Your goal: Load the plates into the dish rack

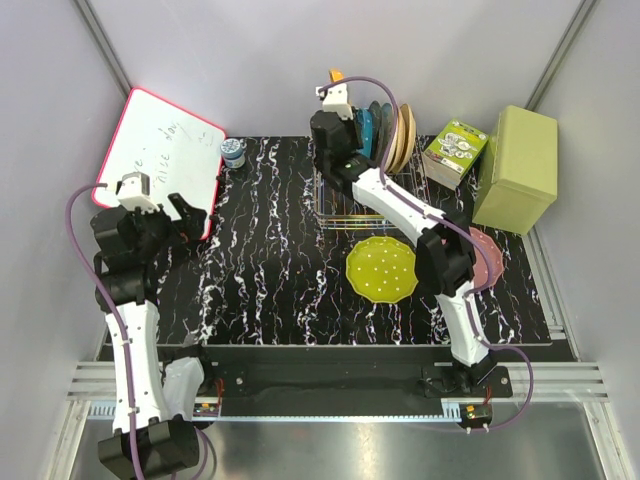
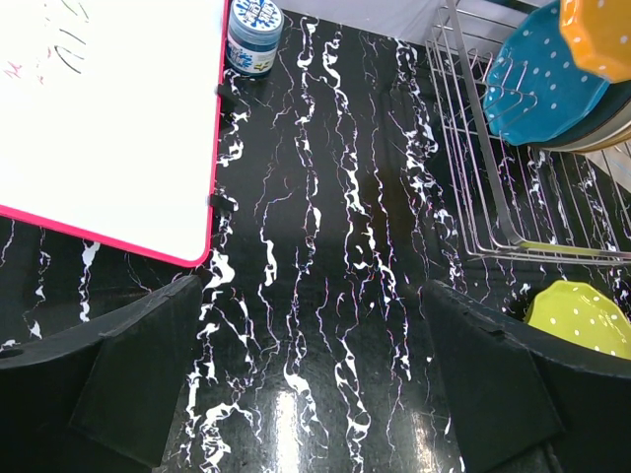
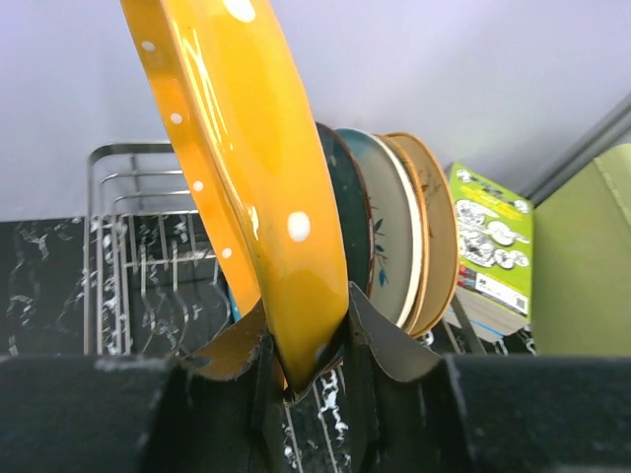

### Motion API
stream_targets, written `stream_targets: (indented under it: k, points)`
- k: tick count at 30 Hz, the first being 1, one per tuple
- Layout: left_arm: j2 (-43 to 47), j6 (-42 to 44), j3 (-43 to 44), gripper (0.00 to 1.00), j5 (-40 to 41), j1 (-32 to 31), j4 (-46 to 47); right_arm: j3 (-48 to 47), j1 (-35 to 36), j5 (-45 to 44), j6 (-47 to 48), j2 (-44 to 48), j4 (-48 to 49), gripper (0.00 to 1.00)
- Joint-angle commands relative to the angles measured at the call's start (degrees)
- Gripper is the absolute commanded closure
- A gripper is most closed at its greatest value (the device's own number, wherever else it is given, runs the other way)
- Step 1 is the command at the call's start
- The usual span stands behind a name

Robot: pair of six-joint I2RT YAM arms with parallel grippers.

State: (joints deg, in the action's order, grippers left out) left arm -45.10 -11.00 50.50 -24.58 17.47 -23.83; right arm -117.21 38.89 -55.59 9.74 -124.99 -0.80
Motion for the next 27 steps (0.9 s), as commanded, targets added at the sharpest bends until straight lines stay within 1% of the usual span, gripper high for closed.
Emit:
stream_targets:
  k: [1, 8, 12, 15, 27]
  points:
    - [0.1, -0.5, -0.3, 0.01, 0.3, 0.2, 2.7, -4.3, 1.2, -9.2, 4.5, 2.6, 20.2, 1.00]
    - [0.4, -0.8, -0.8, 0.01, 0.1, 0.1, 2.9, -3.6, 1.6, -12.6, 1.3, 0.1, 19.1, 1.00]
    - [0.7, -0.8, -1.1, 0.01, 0.2, 0.1, 2.8, -5.1, 2.3, -12.0, -3.8, -1.5, 11.6, 1.00]
    - [0.8, -0.9, -1.3, 0.01, 0.0, 0.2, 2.8, -6.6, 2.5, -12.3, -6.9, -2.7, 9.2, 1.00]
    - [-0.7, -1.2, -1.5, 0.01, -0.5, 0.2, 2.8, -9.0, 2.4, -12.2, -6.4, -7.4, 9.3, 1.00]
